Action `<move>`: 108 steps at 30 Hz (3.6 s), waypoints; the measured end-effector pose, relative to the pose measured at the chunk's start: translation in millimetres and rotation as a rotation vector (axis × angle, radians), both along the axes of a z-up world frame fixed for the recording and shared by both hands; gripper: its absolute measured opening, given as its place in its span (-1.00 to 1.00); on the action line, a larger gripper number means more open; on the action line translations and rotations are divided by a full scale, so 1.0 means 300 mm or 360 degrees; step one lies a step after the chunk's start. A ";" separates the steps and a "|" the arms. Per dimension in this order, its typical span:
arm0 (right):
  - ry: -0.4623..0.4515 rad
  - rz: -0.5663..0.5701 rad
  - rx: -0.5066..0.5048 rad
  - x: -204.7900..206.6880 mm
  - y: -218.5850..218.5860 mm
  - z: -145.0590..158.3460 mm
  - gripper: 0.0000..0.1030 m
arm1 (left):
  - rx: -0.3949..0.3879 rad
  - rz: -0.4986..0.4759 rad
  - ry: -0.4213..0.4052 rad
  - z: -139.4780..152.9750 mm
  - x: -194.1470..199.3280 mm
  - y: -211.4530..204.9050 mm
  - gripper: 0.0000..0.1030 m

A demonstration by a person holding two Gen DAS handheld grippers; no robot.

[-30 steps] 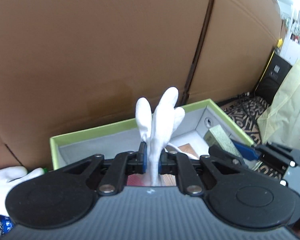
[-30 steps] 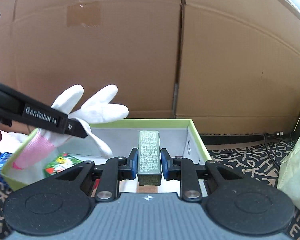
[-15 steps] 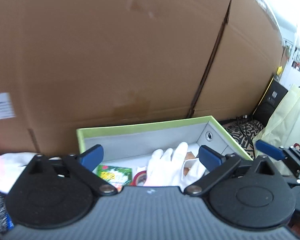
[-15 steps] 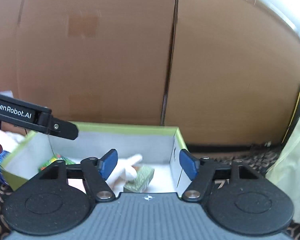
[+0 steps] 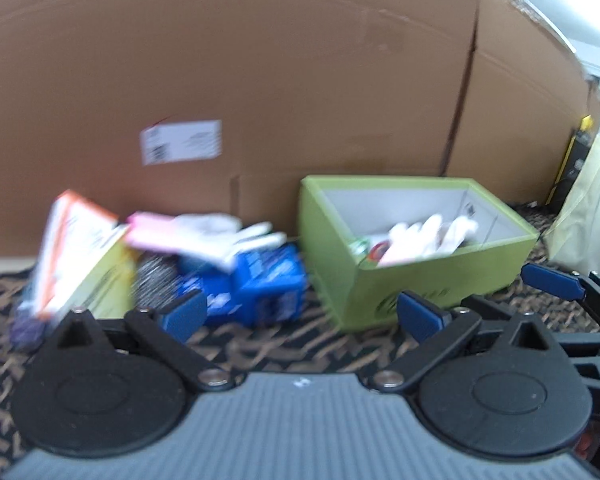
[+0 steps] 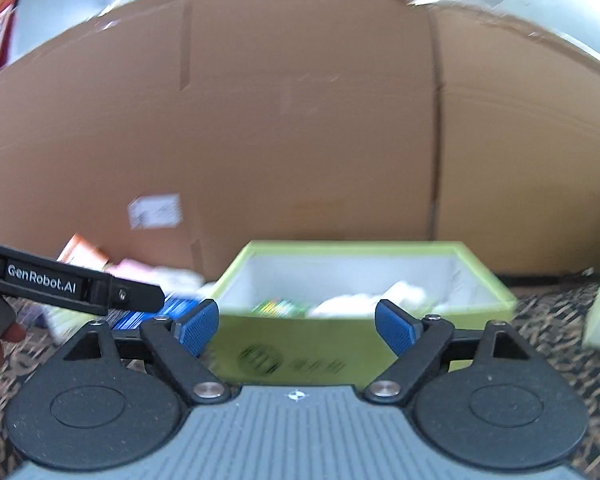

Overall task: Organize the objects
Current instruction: 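Open both tools to release the glove and olive box into the box, then grasp the white medicine box with the left tool while the right tool grasps the black tape roll, then carry the medicine box and black tape toward the lime-green box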

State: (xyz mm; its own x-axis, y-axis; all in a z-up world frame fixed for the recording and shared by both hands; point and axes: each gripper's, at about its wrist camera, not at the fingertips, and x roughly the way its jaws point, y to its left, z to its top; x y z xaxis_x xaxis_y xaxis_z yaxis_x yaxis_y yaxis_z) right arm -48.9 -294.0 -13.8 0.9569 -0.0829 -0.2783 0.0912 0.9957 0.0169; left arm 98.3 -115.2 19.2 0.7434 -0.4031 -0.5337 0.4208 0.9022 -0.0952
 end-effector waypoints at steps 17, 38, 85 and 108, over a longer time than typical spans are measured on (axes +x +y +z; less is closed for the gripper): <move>0.0323 0.0320 0.0132 0.095 0.300 -0.191 0.72 | 0.0050 0.0366 -0.0036 -0.091 0.020 0.425 0.92; 0.0453 0.0582 -0.0033 0.349 0.527 -0.184 0.05 | 0.0081 0.0266 0.0036 -0.130 0.153 0.416 -0.56; 0.0516 0.0482 0.0096 0.098 0.367 -0.219 -0.32 | 0.0267 0.0167 0.0159 -0.161 0.053 0.303 -0.57; 0.0112 0.0134 0.0085 0.037 0.060 -0.014 -0.35 | 0.0007 -0.0279 -0.0187 0.213 -0.030 -0.126 -0.63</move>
